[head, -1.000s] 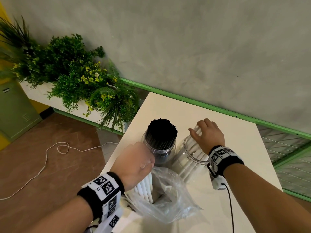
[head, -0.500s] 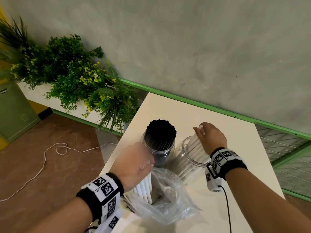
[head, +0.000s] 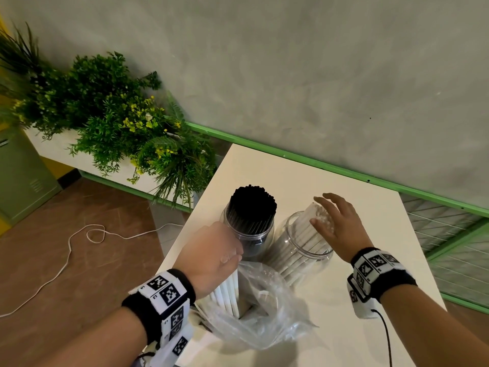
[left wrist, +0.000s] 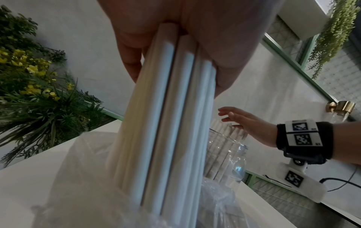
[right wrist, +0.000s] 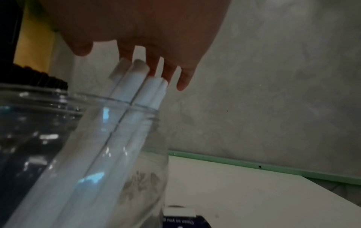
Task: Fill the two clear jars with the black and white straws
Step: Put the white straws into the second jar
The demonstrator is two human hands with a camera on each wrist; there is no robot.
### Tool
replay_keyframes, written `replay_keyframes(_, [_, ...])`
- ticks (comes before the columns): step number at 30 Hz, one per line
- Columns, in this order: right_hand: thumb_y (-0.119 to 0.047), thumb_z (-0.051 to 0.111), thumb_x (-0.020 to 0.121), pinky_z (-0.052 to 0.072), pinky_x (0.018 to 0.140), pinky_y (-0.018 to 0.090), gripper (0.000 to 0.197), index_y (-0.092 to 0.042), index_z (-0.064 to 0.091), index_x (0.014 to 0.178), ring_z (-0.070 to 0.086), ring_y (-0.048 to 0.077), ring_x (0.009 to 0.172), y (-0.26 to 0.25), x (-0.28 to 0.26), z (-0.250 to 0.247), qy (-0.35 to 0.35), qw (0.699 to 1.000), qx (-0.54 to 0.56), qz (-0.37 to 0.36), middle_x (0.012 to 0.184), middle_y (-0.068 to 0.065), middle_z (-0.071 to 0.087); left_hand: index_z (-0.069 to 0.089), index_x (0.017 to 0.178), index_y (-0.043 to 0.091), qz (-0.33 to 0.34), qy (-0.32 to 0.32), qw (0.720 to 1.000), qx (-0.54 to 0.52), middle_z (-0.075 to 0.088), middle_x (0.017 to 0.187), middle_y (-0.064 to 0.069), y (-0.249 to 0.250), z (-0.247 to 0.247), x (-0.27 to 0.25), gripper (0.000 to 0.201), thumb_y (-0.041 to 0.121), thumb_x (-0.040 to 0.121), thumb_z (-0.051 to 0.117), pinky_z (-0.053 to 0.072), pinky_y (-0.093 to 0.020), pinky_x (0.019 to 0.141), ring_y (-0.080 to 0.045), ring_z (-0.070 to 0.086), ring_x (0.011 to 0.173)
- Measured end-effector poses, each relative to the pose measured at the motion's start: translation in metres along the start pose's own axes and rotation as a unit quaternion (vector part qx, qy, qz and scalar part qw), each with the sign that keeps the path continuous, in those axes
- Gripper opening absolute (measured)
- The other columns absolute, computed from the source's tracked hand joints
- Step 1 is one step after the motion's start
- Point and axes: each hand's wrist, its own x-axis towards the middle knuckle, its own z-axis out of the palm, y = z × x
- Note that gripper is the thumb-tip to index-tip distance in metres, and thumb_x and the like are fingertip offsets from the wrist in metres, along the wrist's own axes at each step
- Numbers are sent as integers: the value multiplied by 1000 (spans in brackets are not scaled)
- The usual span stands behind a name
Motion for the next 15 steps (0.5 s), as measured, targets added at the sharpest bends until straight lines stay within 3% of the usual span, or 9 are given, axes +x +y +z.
replay_keyframes(3, [-56,52,87,33,107,36,61,-34,37,142,32,17,131,2,-2,7,-49,999,3,4,148,-4,32,63,87,37,1,8,1000,-3,46,102,14,0,1,0,26,50,79,42,33,-23,81,-9,48,90])
replay_keyframes(5, [-49,57,88,34,108,38,61,-34,36,143,33,21,130,2,2,14,-56,998,-2,15,146,-1,36,63,87,37,2,9,1000,-3,46,101,15,1,1,-1,26,50,79,42,32,-22,81,-9,48,90])
replay_keyframes(8, [-33,66,87,42,99,45,50,-23,52,134,42,26,112,0,8,26,-5,1000,7,21,125,7,50,63,87,37,1,9,1000,0,47,101,14,3,1,-1,27,50,79,42,32,-22,80,-10,48,90])
replay_keyframes(10, [-26,69,85,44,92,43,40,-17,60,123,44,26,103,-4,12,30,39,999,16,12,112,9,52,64,86,37,2,13,1000,-3,48,101,13,3,0,-1,26,49,79,43,32,-23,79,-10,48,89])
replay_keyframes(13, [-23,70,84,45,87,40,33,-15,64,116,45,27,98,-7,16,30,91,996,13,-6,107,10,53,64,86,36,3,10,1000,-3,47,101,13,2,-1,-2,27,49,79,42,31,-23,79,-10,47,88])
replay_keyframes(15, [-26,67,86,47,85,42,33,-17,63,117,45,28,97,-5,18,30,81,997,-8,-9,108,9,54,64,87,36,3,7,1000,-3,47,102,13,3,-1,-2,28,50,79,41,31,-23,79,-10,47,88])
